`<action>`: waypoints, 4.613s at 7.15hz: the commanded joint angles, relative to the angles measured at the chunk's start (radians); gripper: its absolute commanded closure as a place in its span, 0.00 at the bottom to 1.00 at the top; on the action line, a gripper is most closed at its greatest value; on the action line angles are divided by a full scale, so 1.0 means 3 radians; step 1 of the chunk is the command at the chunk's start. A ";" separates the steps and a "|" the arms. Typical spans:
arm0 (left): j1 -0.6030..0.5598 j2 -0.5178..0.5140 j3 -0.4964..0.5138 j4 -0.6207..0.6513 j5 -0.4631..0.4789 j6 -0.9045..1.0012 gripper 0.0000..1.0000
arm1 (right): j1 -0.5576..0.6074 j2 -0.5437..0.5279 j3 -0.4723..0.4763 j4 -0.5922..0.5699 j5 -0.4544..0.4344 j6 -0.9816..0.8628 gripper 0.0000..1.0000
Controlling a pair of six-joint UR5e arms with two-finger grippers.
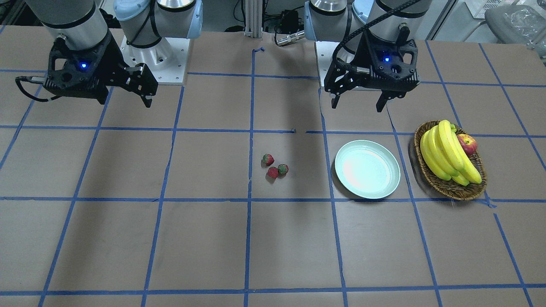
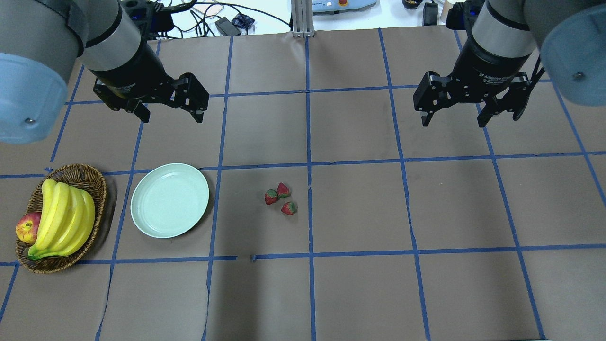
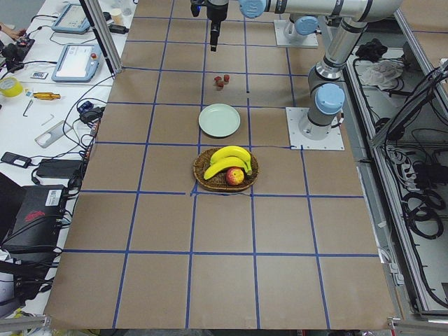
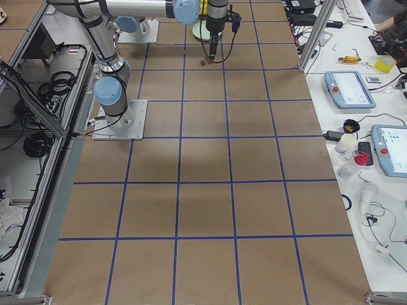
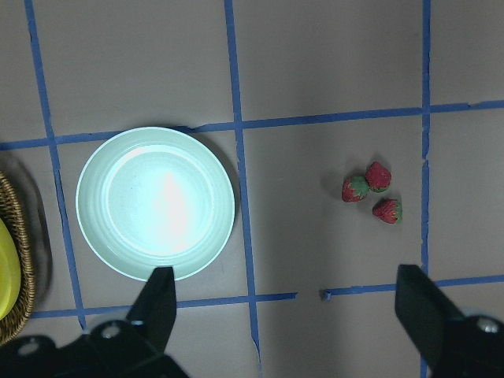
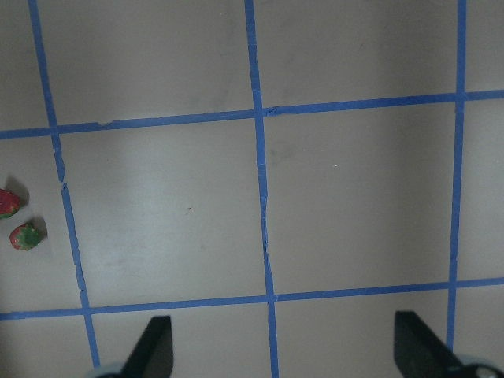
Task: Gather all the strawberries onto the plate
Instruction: 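Move the left gripper over the strawberry cluster, then lower the left gripper and grasp one strawberry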
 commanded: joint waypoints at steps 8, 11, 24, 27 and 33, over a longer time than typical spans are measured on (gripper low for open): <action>-0.0073 -0.1014 -0.0760 0.0929 -0.0463 -0.1223 0.00 | 0.0000 0.0007 0.0036 -0.0002 0.0005 -0.0024 0.00; -0.0150 -0.1250 -0.0760 0.1032 -0.0728 -0.1819 0.00 | 0.0000 0.0002 0.0036 -0.0002 0.0016 -0.0034 0.00; -0.0703 -0.1348 -0.1081 0.2154 0.0196 -0.4515 0.00 | 0.0000 0.0033 0.0041 -0.0002 0.0011 -0.0039 0.00; -0.0698 -0.1358 -0.1144 0.2249 0.0110 -0.4999 0.05 | 0.0000 0.0033 0.0041 -0.0002 -0.0025 -0.0044 0.00; -0.0672 -0.1384 -0.1195 0.2167 -0.0208 -0.5129 0.33 | 0.0000 0.0033 0.0041 -0.0002 -0.0051 -0.0054 0.00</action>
